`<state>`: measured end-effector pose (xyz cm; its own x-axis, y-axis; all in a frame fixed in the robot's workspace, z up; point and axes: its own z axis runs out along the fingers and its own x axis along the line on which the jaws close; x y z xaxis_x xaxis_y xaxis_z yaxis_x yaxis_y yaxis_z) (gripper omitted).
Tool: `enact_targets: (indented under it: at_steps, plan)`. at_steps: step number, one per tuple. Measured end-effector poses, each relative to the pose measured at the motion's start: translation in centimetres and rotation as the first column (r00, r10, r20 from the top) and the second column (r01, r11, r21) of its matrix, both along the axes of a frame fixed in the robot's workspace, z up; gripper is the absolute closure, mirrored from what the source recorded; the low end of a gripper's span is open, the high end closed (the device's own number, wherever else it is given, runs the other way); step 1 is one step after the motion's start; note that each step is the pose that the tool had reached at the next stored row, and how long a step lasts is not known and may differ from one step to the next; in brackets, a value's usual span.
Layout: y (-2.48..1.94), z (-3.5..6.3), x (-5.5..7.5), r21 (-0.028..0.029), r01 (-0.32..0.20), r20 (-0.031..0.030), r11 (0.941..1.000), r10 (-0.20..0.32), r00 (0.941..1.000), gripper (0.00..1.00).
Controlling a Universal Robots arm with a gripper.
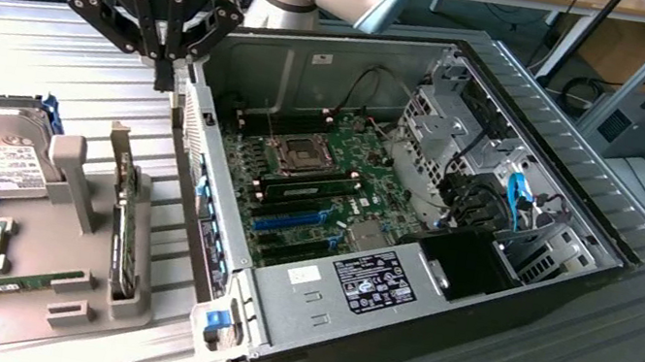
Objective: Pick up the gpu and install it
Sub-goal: 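Reach for the gpu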
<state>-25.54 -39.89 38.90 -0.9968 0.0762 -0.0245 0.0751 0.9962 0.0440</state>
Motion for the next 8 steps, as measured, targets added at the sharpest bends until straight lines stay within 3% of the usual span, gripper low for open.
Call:
enact_targets:
  at_steps: [8]
  plan:
    - [0.0,-0.01,-0.58,0.0,0.0,-0.0001,1.0,0.0,1.0,0.89]
